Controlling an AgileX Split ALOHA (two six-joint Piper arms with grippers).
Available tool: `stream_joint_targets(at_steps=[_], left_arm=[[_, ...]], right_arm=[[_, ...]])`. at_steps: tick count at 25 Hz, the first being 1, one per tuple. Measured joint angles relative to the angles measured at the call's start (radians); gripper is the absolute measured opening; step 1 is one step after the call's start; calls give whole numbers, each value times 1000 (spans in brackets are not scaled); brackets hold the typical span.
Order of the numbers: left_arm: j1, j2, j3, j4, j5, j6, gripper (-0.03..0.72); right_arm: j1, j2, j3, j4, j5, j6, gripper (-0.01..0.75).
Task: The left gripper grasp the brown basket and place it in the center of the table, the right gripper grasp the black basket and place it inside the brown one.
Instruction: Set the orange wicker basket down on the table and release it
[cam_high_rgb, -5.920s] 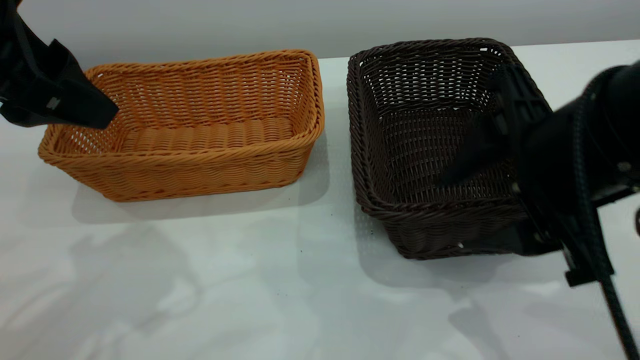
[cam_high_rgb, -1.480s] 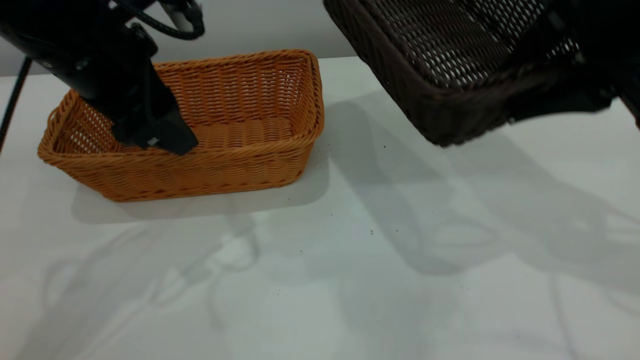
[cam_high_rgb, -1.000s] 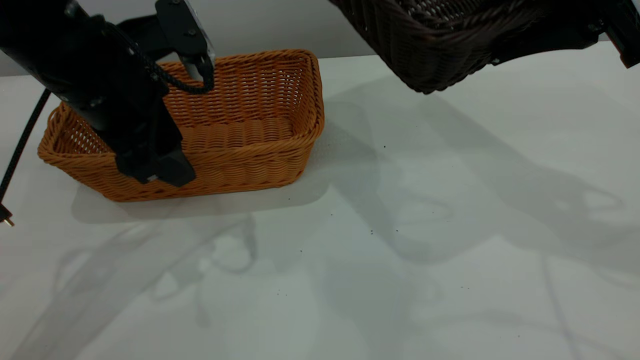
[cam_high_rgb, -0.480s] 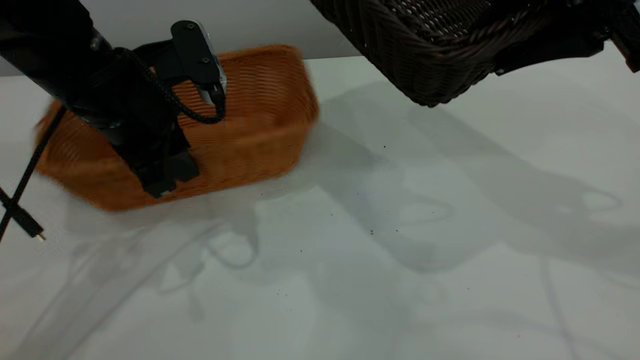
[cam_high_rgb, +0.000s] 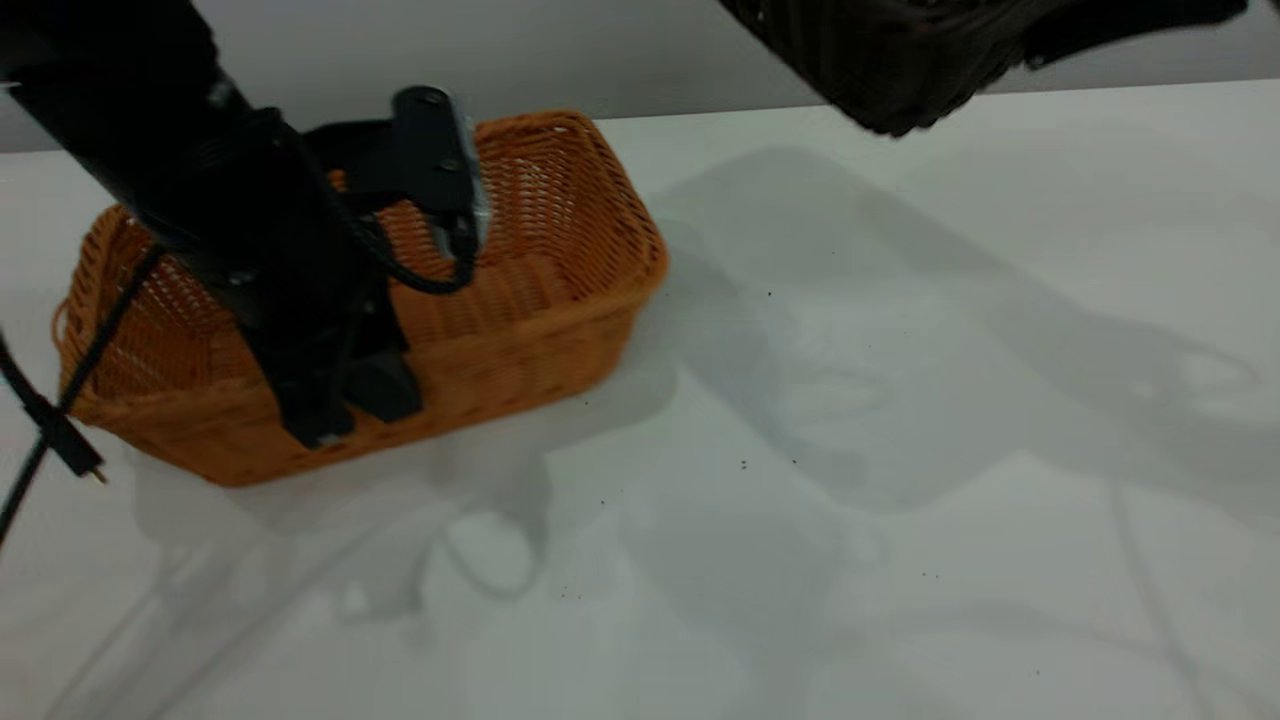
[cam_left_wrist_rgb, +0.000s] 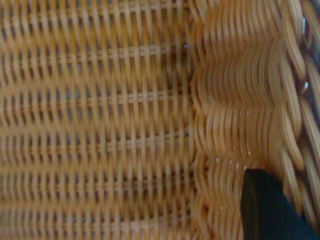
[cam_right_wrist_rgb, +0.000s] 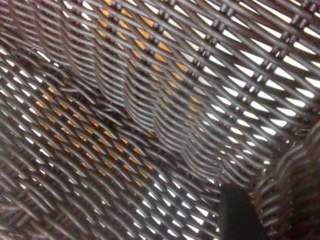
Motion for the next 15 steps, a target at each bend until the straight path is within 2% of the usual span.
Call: stream_joint_targets(at_steps=[4, 10, 15], left_arm=[[-92, 0, 0, -39, 38, 0, 105], [-267, 2, 1, -39, -3, -11, 105], [-383, 2, 1, -28, -51, -99, 105]], right_arm=[[-1, 0, -80, -82, 48, 38, 299], [-1, 1, -130, -138, 90, 40, 299], [-1, 1, -130, -138, 93, 44, 298]])
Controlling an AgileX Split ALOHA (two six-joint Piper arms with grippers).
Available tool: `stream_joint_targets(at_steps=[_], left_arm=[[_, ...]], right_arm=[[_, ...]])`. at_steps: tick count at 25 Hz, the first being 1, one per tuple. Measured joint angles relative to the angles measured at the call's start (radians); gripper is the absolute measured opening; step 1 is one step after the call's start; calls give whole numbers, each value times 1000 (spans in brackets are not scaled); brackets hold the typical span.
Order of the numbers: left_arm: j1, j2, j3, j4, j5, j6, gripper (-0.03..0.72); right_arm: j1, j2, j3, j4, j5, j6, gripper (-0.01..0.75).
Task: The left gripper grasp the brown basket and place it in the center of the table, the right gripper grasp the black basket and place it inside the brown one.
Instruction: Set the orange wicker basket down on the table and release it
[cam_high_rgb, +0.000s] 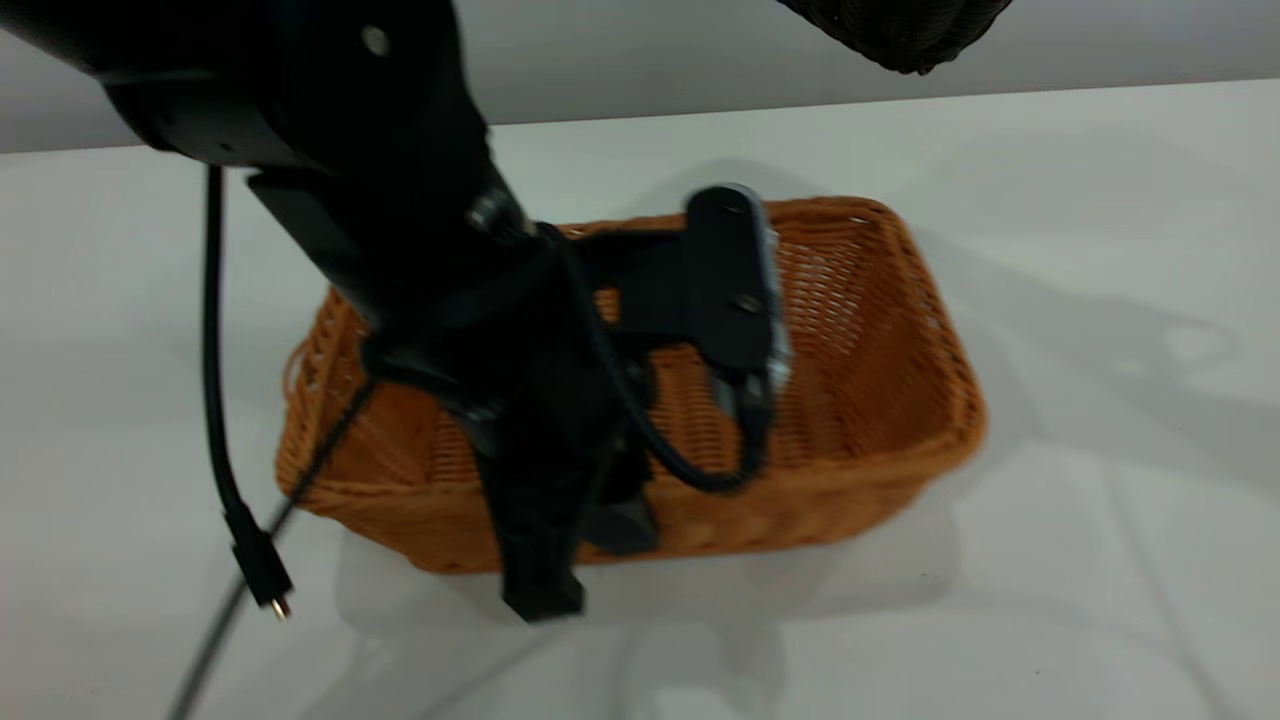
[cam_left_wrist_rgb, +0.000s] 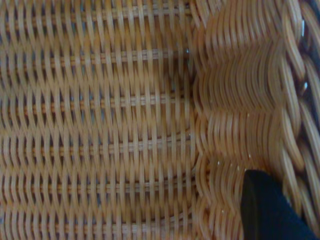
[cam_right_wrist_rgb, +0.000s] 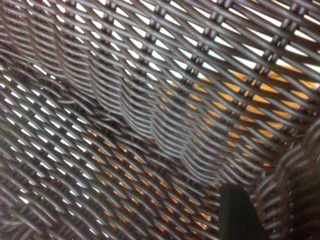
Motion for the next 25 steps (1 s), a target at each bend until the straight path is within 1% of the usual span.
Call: stream_joint_targets(at_steps=[3, 12, 14, 15, 17, 20, 22, 23, 25], left_arm=[[-26, 0, 0, 1, -11, -41, 105], [-21, 0, 0, 8, -2, -37, 105], [-21, 0, 0, 15, 2, -35, 120], [-21, 0, 0, 28, 8, -36, 147], [-21, 0, 0, 44, 23, -37, 234], [-21, 0, 0, 54, 19, -59, 428], [-21, -5, 0, 54, 21, -91, 529], [-21, -12, 0, 55, 24, -103, 571], [-23, -33, 0, 57, 46, -106, 622]], right_arm=[[0, 1, 0, -1, 0, 0, 298], [0, 1, 0, 1, 4, -11, 298], [0, 1, 0, 0, 4, -11, 297], [0, 1, 0, 0, 4, -11, 297], [0, 1, 0, -2, 4, -11, 297], [0, 1, 0, -18, 4, -11, 297], [0, 1, 0, -27, 6, -12, 297], [0, 1, 0, -27, 7, -12, 297], [0, 1, 0, -27, 7, -12, 297]])
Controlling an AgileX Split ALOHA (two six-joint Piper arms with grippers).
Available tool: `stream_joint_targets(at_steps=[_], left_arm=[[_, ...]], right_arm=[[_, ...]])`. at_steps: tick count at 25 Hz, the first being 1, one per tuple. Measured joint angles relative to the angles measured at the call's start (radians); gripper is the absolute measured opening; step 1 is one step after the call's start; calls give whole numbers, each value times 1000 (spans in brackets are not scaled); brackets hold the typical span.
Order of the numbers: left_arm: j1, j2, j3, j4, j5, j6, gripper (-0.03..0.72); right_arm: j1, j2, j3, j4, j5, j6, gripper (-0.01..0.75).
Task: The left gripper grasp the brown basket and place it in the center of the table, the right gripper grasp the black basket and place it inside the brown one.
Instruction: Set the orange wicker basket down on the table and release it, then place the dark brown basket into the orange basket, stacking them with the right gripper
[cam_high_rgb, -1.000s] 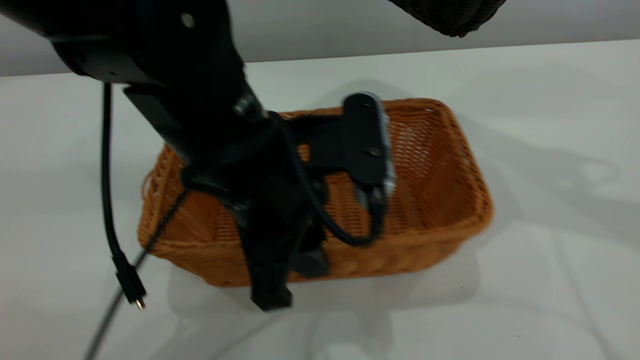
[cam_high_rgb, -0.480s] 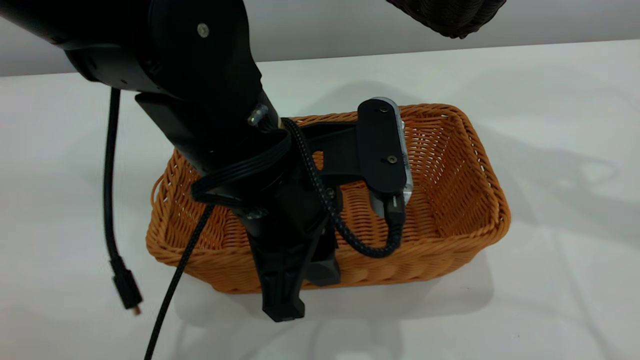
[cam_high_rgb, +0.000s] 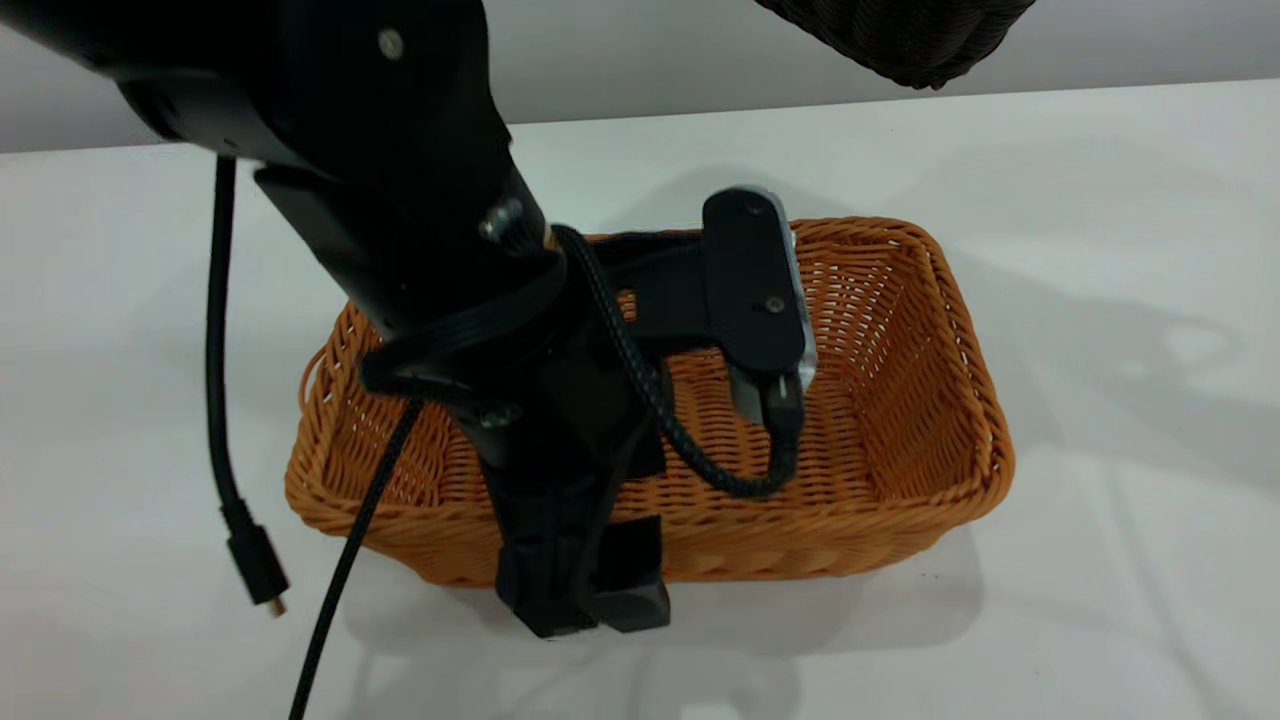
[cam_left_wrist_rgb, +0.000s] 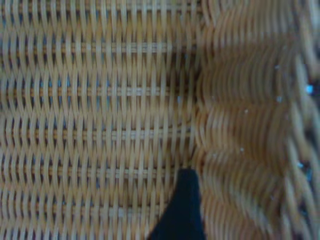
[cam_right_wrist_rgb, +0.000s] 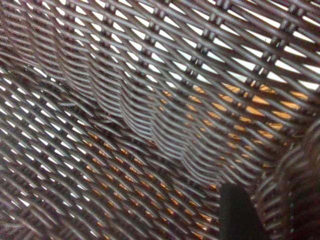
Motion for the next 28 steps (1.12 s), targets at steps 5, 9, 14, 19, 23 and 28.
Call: stream_joint_targets(at_steps=[5, 9, 14, 19, 23, 28], left_arm=[[-31, -99, 0, 12, 37, 0, 648], [-84, -200, 0, 26, 101, -43, 648], [-152, -340, 0, 30, 119, -89, 647], [-167, -498, 0, 84, 123, -134, 647], [-167, -618, 0, 198, 87, -209, 641], [-165, -682, -31, 373, 52, -383, 636]], right_arm=[[0, 1, 0, -1, 0, -3, 297], [0, 27, 0, -23, 6, -23, 297], [0, 86, -1, -25, 78, -88, 297], [0, 106, -1, -28, 128, -137, 297], [6, 119, -2, -27, 162, -188, 297], [30, 123, -2, -35, 207, -238, 297]])
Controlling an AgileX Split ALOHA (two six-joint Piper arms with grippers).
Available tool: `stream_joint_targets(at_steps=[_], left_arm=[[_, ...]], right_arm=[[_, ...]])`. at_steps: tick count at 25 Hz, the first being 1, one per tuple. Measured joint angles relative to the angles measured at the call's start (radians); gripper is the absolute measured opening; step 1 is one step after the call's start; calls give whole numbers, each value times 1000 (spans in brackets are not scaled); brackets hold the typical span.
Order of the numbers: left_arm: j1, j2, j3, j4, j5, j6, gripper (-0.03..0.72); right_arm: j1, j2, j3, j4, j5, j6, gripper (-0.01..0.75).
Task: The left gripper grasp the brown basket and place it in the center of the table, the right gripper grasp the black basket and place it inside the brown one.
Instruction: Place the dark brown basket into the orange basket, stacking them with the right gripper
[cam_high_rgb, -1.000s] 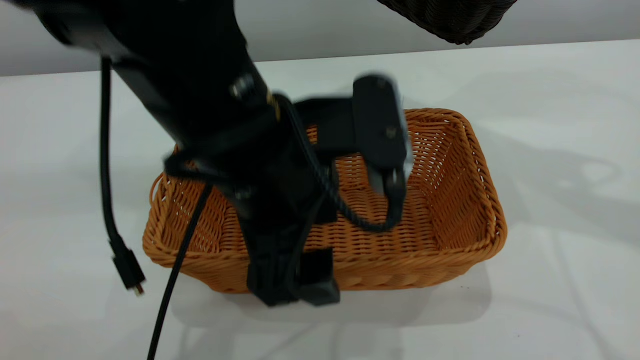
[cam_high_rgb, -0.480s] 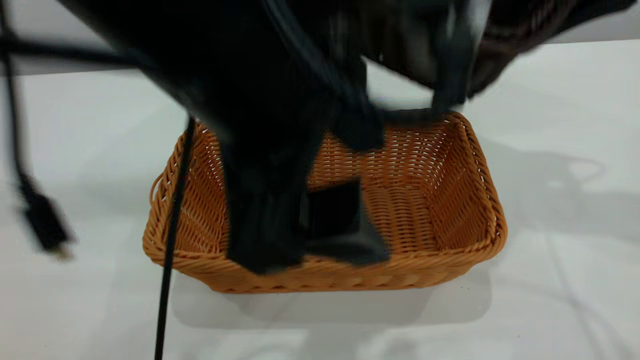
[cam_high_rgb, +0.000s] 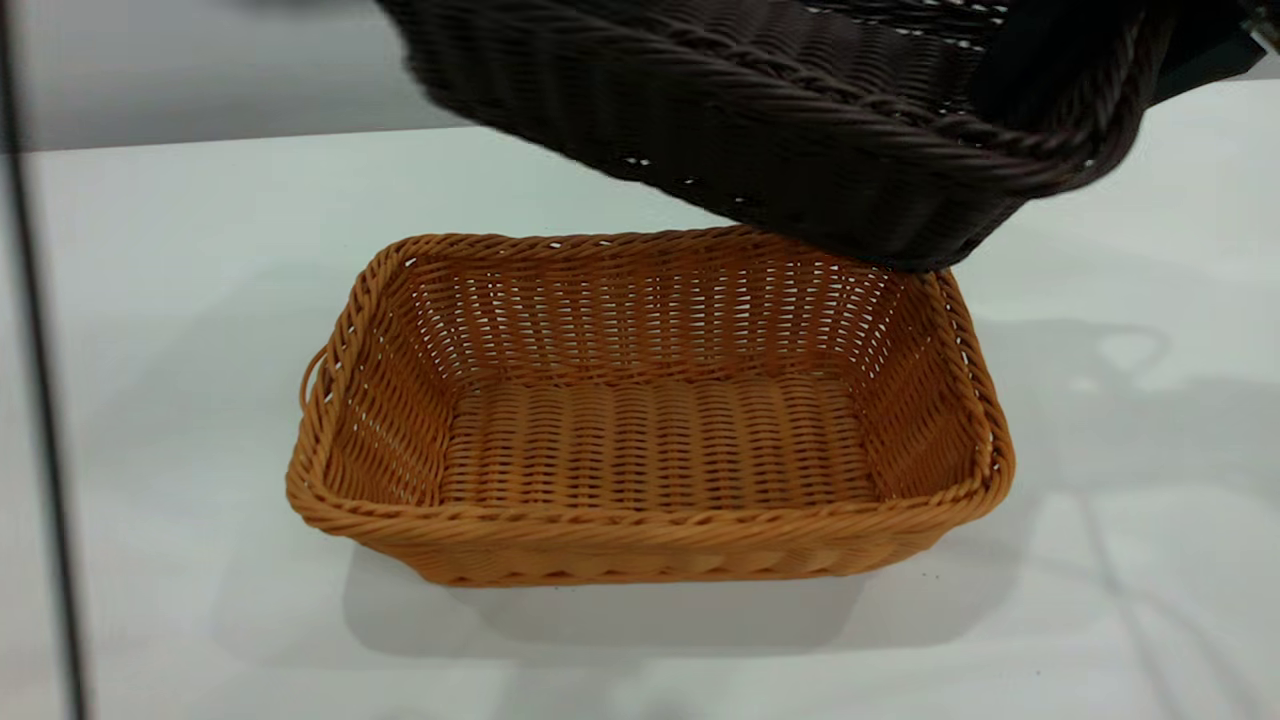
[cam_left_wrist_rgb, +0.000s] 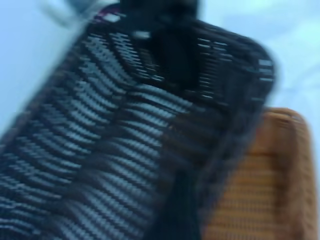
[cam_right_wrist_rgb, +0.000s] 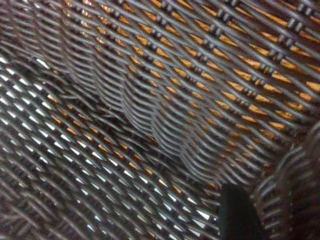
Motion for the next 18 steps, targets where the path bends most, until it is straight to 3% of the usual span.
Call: stream_joint_targets(at_steps=[10, 18], left_arm=[[0, 7, -110, 370, -9, -363, 627], [0, 7, -110, 438, -8, -420, 627]], right_arm=[[151, 4, -89, -147, 89, -25, 297], [177, 113, -115, -153, 101, -27, 297]])
